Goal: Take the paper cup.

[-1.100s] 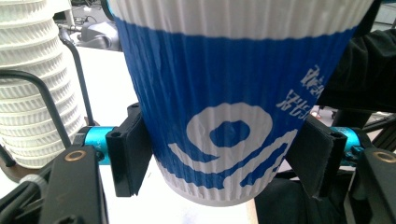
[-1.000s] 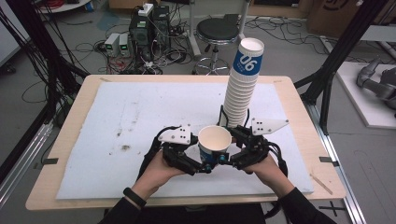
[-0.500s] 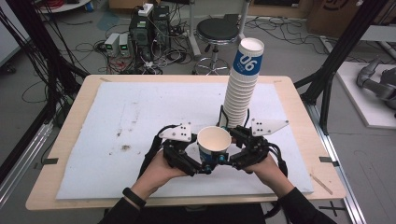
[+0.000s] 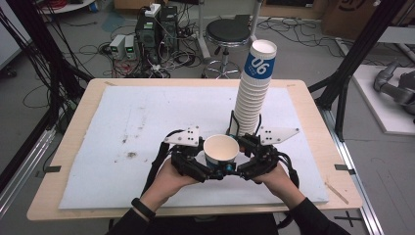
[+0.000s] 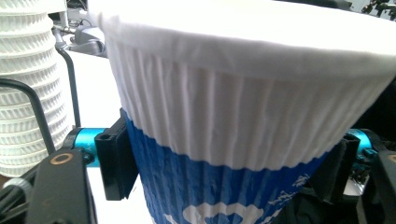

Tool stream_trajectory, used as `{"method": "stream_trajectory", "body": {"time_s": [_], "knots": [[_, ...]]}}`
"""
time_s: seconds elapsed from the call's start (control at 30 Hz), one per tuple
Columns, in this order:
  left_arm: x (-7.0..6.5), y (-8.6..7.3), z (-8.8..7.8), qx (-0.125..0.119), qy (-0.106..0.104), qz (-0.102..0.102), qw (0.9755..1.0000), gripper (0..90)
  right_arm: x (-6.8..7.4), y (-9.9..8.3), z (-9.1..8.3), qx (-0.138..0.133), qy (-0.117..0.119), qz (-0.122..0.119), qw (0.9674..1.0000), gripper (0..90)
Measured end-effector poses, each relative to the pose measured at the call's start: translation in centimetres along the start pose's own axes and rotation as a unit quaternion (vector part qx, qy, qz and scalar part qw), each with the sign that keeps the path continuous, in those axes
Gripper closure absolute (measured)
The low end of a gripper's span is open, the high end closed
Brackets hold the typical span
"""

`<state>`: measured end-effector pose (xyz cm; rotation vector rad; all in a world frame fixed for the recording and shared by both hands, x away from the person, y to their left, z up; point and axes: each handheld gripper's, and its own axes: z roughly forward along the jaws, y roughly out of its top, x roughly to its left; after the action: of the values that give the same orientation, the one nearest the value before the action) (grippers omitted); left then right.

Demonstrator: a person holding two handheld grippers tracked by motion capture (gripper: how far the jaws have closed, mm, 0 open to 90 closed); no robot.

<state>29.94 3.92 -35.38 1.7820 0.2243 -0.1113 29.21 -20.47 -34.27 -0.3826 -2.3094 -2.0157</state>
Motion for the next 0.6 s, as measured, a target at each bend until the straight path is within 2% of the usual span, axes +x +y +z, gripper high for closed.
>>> {"method": "stream_trajectory", "body": {"time_s": [0.3,0.4,0.6], "knots": [[-0.1,0.1,-0.2,0.002,0.005,0.009,0.9999,25.0,0.0,0.0,-0.2,0.0,0.002,-0.004,1.0,18.3],[0.0,0.1,-0.4,0.001,0.006,0.01,0.9999,25.1,-0.1,0.1,-0.5,-0.003,-0.003,-0.015,0.9999,18.3],[0.2,0.4,-1.2,-0.005,0.014,0.01,0.9998,25.1,-0.4,0.2,-1.5,-0.005,-0.005,-0.015,0.9999,18.3]]}}
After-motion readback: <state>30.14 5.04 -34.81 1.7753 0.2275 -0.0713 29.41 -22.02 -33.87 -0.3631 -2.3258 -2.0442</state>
